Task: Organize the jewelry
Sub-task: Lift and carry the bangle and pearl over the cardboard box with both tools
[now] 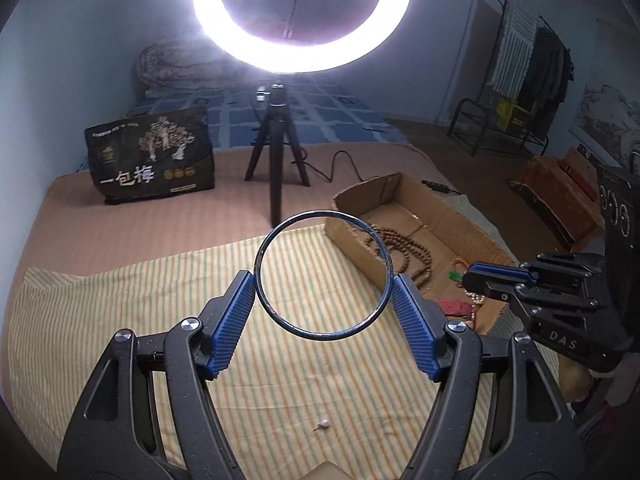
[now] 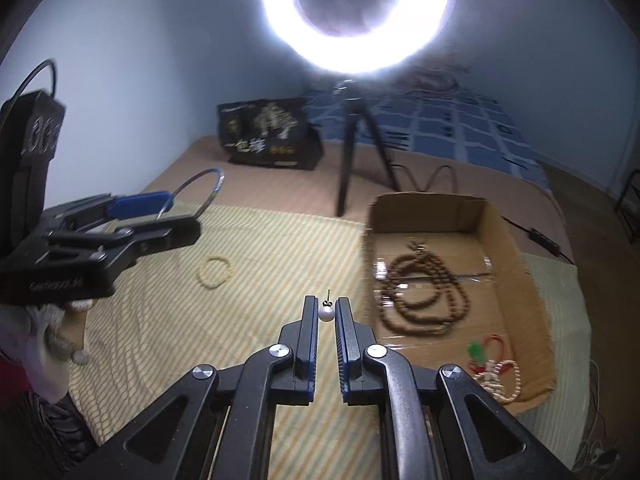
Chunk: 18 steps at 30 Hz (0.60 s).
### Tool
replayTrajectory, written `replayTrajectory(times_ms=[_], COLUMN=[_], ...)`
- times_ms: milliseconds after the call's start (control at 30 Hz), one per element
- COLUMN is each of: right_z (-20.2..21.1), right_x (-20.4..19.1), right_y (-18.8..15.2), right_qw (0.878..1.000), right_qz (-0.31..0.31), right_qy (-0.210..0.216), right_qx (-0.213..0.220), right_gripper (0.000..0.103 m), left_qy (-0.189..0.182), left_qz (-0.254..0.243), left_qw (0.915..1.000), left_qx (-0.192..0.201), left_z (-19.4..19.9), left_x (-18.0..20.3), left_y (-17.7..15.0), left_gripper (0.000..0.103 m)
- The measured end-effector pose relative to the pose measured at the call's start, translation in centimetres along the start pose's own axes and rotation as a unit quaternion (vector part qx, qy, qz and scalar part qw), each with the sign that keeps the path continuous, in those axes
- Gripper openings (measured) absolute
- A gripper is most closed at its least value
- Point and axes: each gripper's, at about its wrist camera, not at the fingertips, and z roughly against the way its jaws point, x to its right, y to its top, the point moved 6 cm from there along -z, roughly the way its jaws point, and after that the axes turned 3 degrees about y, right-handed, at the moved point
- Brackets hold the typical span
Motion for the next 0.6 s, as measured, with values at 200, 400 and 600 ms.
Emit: replayTrajectory(times_ms=[200,400,600], right_z=[1.2,1.7,1.6], right_x=[3.3,6.1,8.6], right_y=[-0.1,-0.5,-1.0], right_qw=[0.999,0.997,0.995], right_qz=[-0.032,-0.058,-0.080], right_qy=[-0.021,-0.041,-0.058], right_qx=[0.009,0.009,0.003], right_gripper=[0.006,0.006,0.006], left_qy=[-0.013,-0.025,-0.031], left_qz=[-0.017,-0.024,-0.024], left_qw=[0.9998,0.9994,0.9992], left_qx=[0.000,0.000,-0.003], left_z=[-1.2,-2.4,-3.7], left_x=[2.8,5.0,6.5], left_y=[0.4,0.9,1.4], left_gripper=[0.073,0.073,0.073])
